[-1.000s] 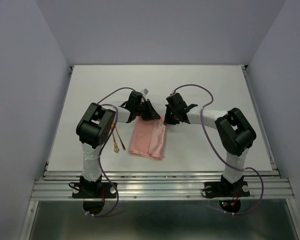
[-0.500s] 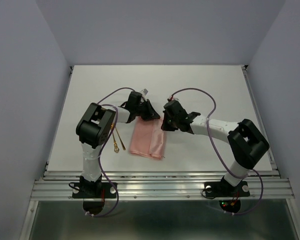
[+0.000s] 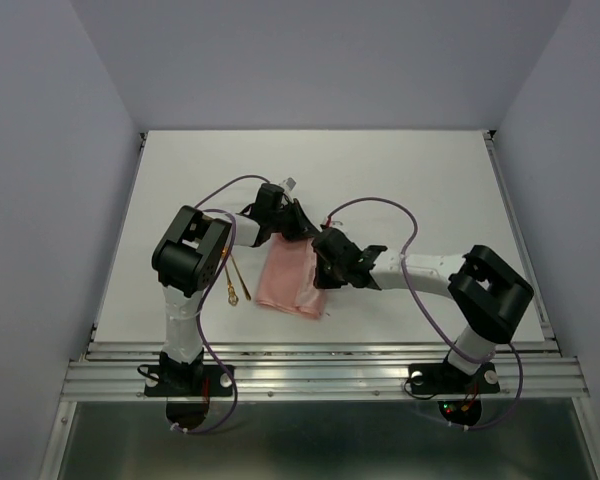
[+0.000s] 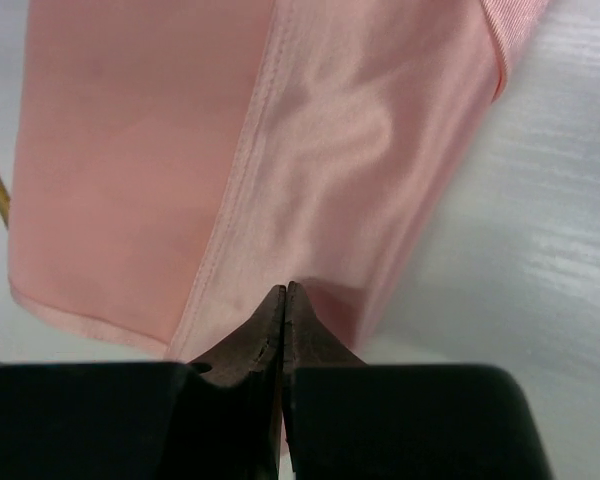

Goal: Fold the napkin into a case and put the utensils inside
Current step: Smooth out the 2/3-rectangle-folded napkin at the center of the board.

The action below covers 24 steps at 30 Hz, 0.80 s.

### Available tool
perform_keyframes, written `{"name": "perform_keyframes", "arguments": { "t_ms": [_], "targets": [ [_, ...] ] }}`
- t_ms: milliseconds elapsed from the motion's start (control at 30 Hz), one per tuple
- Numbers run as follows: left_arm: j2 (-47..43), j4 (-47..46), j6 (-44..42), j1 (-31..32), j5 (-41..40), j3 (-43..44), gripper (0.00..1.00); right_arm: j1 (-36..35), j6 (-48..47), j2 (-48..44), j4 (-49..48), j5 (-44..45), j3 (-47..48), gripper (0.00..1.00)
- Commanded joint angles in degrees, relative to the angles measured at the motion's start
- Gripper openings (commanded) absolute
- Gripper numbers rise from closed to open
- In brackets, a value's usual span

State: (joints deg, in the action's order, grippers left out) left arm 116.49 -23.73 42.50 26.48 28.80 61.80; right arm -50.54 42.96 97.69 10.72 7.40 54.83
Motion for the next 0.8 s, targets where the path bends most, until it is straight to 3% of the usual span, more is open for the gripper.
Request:
{"name": "perform_keyframes", "arguments": {
  "t_ms": [0, 200, 467, 667, 767],
  "targets": [
    [-0.21, 4.21, -1.98, -0.64, -3.05, -1.86, 0.08, -3.15, 1.77, -6.98, 1.85, 1.92, -1.39, 0.02],
    [0.06, 4.21, -1.98, -0.64, -2.87, -1.77, 0.08, -7.28, 5.9, -7.25, 1.41, 2.88, -5.25, 0.02],
    [-0.12, 4.21, -1.98, -0.64, -3.04, -1.95, 0.09, -9.04, 7.58, -0.39, -1.05, 2.18, -5.44, 0.01],
    [-0.38, 4.3, -2.07, -0.73, -3.13, -2.3, 0.09, -9.05, 6.35, -8.64, 2.98, 9.11, -5.08, 0.04],
    [-0.82, 4.3, -2.25, -0.73, -3.04, -2.82, 0.09, -5.55, 5.56, -13.39, 4.4, 11.23, -5.26, 0.05]
  ]
}}
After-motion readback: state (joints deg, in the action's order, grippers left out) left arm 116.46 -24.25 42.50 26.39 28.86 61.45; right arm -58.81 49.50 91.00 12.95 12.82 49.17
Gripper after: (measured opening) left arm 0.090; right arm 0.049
